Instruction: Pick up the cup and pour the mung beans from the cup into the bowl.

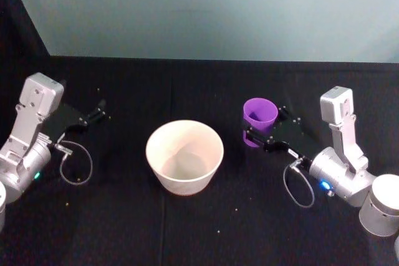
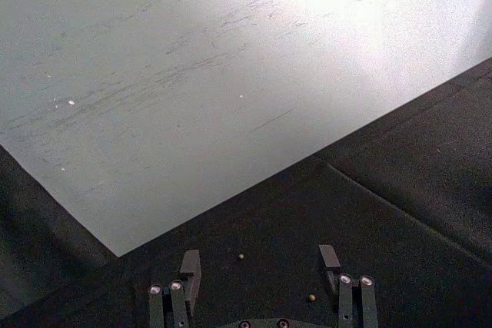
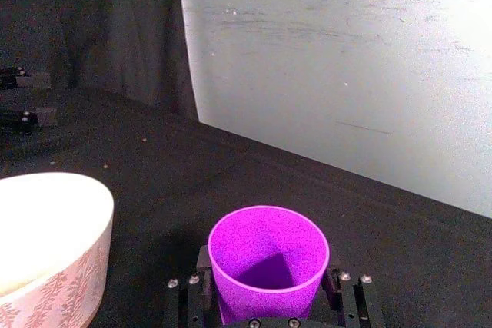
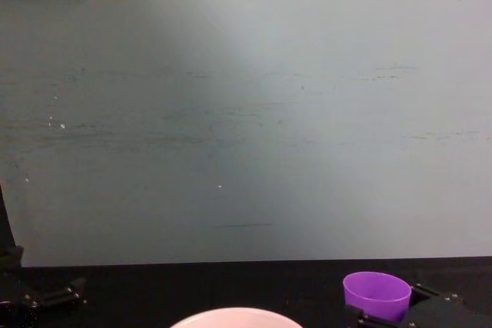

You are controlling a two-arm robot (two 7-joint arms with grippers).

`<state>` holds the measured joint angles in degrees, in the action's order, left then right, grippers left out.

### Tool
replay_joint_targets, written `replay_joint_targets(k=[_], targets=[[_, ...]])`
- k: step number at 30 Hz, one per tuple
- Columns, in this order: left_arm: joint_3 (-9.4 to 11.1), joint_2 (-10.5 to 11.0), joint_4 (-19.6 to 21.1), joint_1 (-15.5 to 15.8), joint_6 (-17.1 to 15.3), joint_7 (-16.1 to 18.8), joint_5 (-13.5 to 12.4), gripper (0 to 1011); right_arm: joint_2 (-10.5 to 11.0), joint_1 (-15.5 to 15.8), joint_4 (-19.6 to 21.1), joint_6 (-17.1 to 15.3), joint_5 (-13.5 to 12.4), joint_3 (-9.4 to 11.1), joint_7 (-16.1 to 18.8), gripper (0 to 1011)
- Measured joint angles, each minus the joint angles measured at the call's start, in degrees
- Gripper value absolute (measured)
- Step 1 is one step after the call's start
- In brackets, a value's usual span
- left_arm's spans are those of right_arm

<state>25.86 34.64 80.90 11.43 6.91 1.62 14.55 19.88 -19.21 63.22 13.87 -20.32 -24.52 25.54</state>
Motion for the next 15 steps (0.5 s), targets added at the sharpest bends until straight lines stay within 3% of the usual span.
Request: replay_joint_targets(k=[5,15], targets=[[0.0,0.0,0.0,0.0,0.0,0.0,0.0,1000,0.0,0.0,0.0,0.1,0.0,0.0,0.0,775],[0.0,0.0,0.0,0.0,0.0,0.0,0.0,1000,0.1,0.1,0.2,0.2,0.1,-0.1,-0.1,731]])
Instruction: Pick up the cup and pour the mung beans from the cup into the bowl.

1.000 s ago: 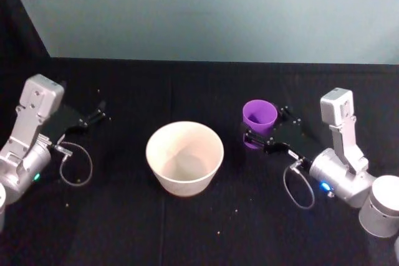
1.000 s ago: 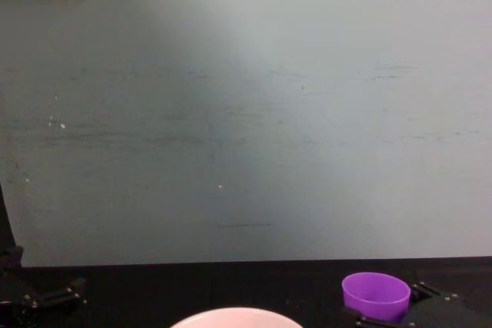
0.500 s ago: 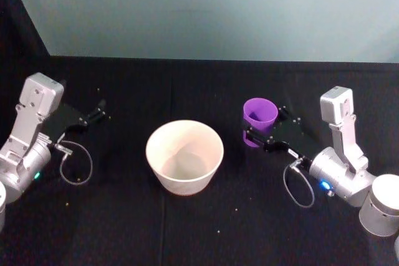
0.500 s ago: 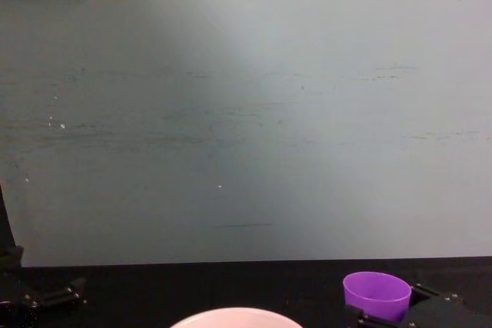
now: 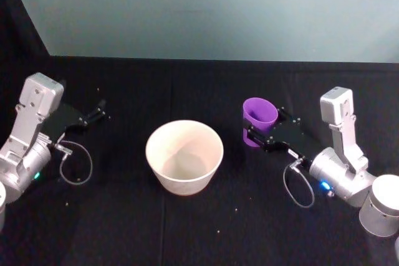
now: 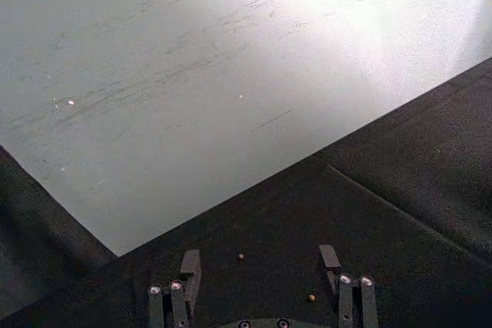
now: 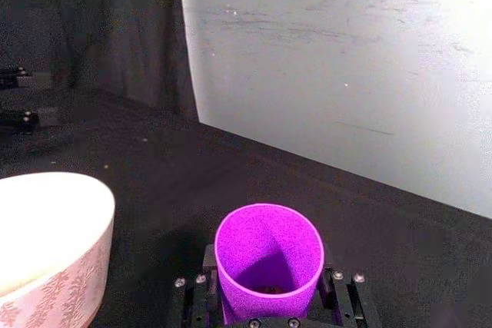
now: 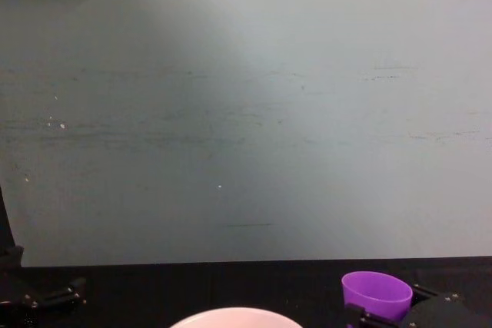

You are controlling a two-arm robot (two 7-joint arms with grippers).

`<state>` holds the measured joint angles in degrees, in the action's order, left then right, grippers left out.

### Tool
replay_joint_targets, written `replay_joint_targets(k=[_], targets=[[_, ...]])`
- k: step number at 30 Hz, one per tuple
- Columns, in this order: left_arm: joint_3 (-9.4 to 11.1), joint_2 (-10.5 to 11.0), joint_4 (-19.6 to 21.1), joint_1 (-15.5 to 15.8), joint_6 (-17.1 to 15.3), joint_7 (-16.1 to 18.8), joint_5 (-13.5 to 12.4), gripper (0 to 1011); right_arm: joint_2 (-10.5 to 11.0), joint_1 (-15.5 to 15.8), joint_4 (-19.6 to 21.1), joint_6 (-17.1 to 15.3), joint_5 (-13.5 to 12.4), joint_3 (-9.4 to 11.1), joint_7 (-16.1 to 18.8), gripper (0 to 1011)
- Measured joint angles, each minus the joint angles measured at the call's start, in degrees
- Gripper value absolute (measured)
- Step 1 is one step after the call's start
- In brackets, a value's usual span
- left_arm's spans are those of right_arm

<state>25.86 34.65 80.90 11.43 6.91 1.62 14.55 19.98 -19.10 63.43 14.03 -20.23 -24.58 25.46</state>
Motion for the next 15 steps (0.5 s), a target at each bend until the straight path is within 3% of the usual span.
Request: replay_joint_targets(k=[7,15], targets=[[0.0,0.0,0.0,0.0,0.0,0.0,0.0,1000,0.6,0.3,4.0,-2.6,2.1,1.0,-1.9,731],[0.0,0.0,0.0,0.0,0.0,0.0,0.0,1000,2.4,1.4,12.9,-9.4,3.3,2.5,-2.4,731]])
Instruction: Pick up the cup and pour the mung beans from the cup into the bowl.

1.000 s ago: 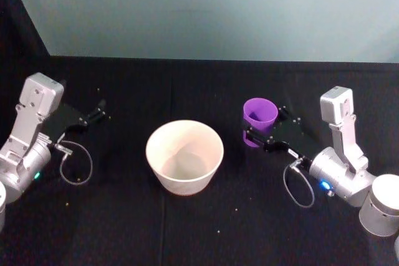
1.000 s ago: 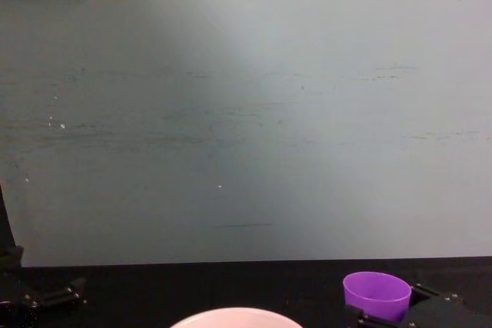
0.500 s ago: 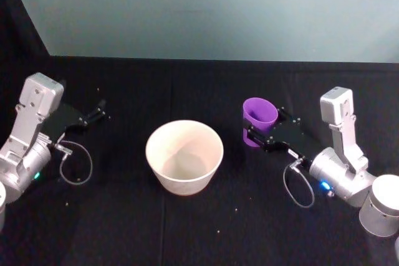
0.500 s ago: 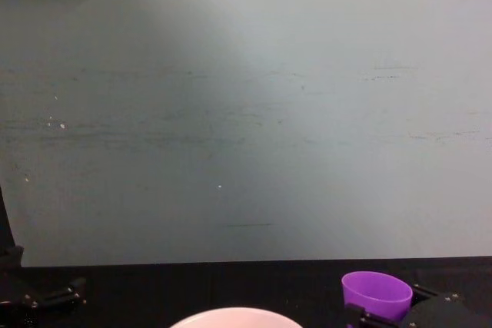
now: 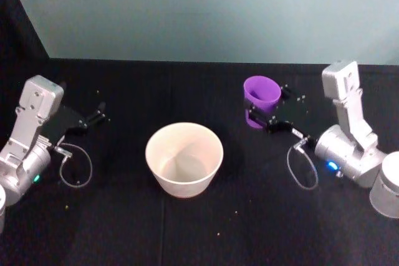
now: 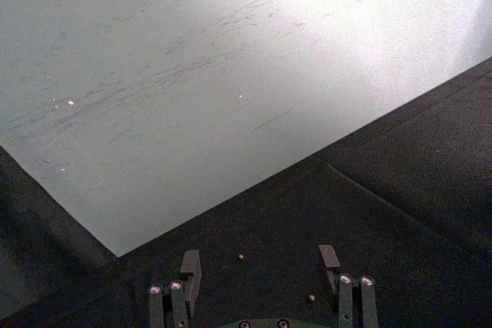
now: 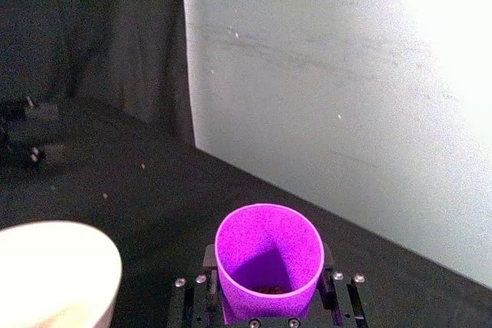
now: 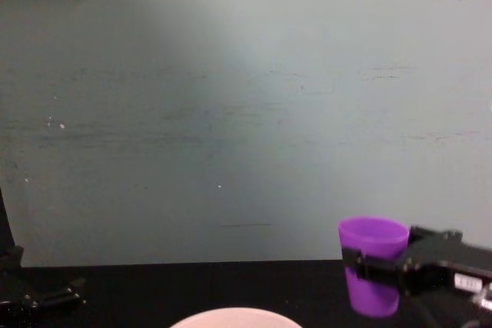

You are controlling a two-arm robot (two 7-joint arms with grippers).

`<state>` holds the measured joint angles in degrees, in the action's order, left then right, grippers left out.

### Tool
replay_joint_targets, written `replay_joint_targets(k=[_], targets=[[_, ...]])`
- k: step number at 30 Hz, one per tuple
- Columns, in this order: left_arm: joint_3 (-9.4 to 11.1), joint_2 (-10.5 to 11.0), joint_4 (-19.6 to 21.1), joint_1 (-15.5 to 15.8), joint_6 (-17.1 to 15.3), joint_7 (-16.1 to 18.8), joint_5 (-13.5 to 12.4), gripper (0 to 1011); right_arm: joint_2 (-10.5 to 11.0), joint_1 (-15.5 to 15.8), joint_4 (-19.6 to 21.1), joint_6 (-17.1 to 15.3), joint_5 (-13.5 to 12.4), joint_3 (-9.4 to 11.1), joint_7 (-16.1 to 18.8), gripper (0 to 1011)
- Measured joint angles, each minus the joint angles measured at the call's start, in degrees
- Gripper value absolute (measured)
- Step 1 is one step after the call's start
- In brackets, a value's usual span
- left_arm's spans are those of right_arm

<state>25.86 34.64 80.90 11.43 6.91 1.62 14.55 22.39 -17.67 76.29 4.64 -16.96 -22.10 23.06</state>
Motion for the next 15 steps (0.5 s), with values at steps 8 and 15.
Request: replay_joint_targets(k=[8,15], targets=[[0.0,0.0,0.0,0.0,0.0,0.0,0.0,1000,2.0,0.4,8.0,-5.9,-1.1,2.2,1.3,731],[0.0,0.0,0.0,0.0,0.0,0.0,0.0,1000,2.9,-0.2,11.6,-9.7,-2.3,3.4,1.3,731]])
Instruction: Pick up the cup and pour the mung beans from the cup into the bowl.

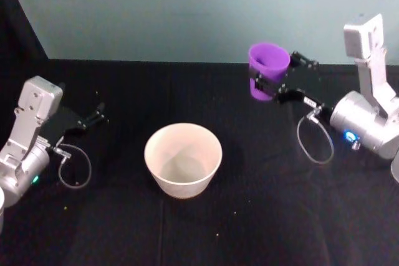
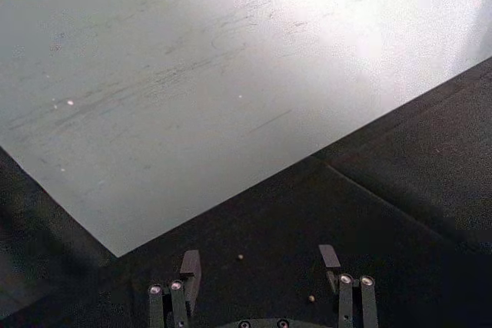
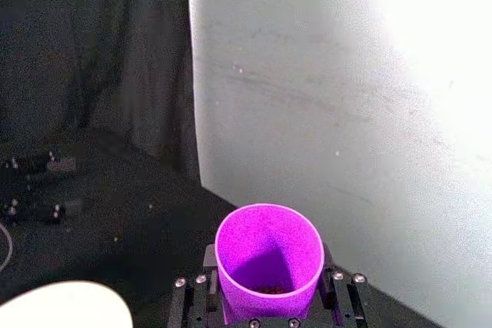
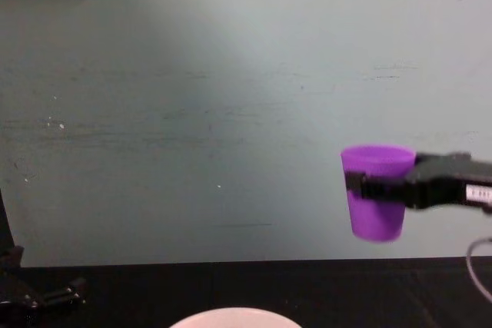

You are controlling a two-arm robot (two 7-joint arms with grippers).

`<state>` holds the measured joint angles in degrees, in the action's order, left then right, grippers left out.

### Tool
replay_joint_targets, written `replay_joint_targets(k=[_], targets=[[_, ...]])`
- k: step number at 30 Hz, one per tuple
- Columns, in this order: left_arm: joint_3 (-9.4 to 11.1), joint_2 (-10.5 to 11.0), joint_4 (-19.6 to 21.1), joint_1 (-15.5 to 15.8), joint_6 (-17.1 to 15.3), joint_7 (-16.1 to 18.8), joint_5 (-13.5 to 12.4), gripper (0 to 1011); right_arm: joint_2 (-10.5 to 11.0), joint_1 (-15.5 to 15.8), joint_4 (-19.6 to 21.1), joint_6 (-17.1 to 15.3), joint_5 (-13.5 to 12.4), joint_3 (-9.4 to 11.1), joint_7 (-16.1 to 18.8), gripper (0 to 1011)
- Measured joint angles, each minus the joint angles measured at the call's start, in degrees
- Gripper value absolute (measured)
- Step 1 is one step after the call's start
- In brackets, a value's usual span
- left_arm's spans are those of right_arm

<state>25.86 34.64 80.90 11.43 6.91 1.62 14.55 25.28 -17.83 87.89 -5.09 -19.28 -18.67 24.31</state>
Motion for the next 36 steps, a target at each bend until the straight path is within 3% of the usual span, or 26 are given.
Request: replay_joint_targets(k=[10,36], targets=[[0.0,0.0,0.0,0.0,0.0,0.0,0.0,1000,0.7,-1.2,6.2,-5.4,-3.4,1.6,-0.7,731],[0.0,0.0,0.0,0.0,0.0,0.0,0.0,1000,0.7,-1.0,5.1,-4.3,-2.3,1.3,-0.7,732]])
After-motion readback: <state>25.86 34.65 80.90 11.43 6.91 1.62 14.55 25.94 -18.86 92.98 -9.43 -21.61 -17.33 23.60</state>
